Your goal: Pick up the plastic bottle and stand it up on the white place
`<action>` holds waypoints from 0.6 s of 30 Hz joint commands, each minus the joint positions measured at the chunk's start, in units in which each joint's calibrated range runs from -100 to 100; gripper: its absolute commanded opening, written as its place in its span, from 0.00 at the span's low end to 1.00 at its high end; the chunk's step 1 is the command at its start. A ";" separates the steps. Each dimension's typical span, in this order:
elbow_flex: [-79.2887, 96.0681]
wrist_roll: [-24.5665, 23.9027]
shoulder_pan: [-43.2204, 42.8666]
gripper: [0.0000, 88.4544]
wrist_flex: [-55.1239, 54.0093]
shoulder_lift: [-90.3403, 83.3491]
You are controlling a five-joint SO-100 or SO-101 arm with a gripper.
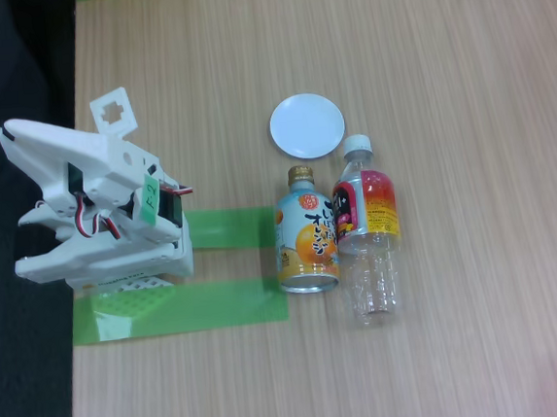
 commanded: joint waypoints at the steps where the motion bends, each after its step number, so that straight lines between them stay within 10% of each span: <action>1: 0.27 0.29 0.29 0.01 -1.01 0.25; 9: 0.27 0.03 0.29 0.01 0.36 0.75; 18: -14.58 0.29 0.29 0.02 28.78 0.25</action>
